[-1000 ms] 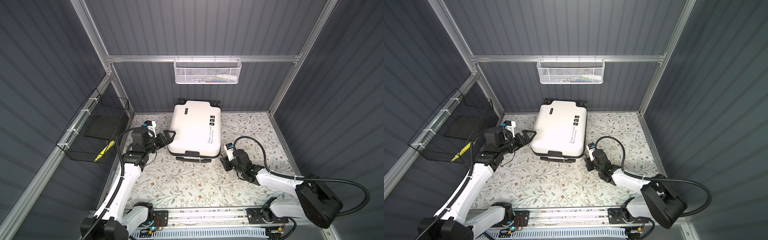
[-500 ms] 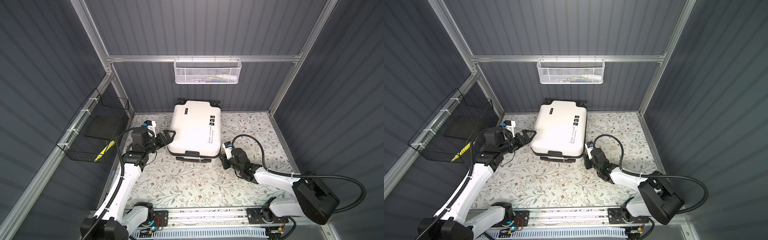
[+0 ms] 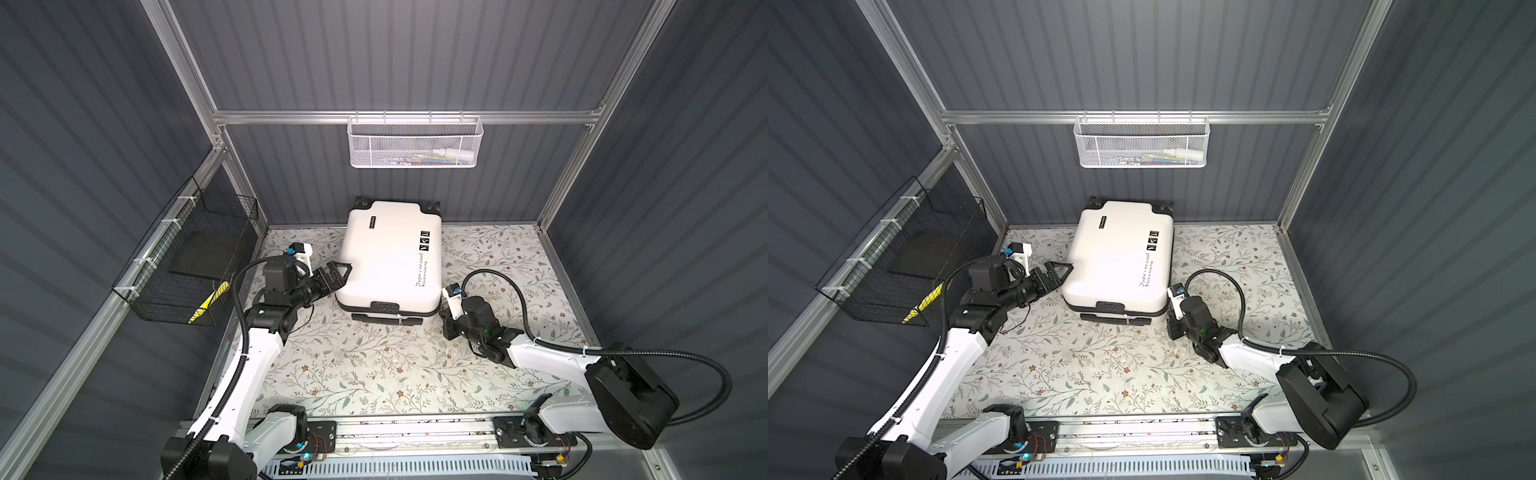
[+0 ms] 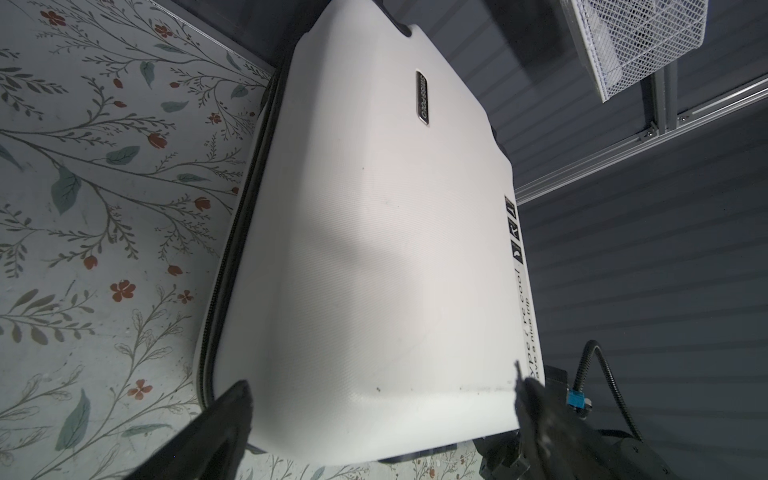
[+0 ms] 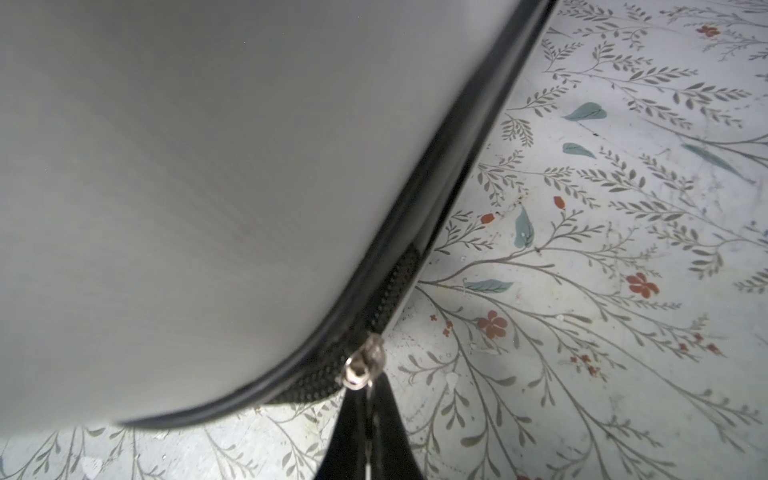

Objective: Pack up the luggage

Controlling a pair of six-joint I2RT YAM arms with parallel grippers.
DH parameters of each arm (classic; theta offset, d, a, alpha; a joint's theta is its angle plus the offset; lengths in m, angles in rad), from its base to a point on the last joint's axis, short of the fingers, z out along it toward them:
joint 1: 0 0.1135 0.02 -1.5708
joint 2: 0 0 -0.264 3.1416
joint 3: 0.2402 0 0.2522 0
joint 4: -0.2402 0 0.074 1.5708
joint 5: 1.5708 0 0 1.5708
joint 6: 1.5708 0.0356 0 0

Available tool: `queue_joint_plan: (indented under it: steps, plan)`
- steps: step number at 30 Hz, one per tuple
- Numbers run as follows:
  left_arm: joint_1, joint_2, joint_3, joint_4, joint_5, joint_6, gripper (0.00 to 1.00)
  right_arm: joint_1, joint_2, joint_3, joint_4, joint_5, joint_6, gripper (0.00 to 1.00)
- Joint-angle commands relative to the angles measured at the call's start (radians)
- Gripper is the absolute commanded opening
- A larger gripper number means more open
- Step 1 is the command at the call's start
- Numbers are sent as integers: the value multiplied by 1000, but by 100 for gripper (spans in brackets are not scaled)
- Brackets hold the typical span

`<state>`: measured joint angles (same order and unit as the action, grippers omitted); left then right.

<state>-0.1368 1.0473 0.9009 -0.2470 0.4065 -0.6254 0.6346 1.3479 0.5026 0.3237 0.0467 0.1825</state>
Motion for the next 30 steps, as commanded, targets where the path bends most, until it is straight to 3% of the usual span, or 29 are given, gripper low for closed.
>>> queue_joint_plan:
  steps: [1, 6, 13, 17, 30]
  plan:
    - [-7, -33, -16, -6, 30, -3, 100, -2, -23, -1, -11, -21, 11, 0]
    - [-21, -75, -57, -27, 25, -23, 100, -1, -36, -3, -21, -53, 28, 0]
    - [-108, -172, -119, -116, -97, -70, 100, -1, -36, 4, -38, -89, 35, 0]
    - [-119, -199, -166, -95, -105, -106, 100, -2, -51, 8, -54, -107, 36, 0]
    - [-136, -77, -174, 62, -84, -113, 100, 27, -147, -21, -95, -195, 55, 0]
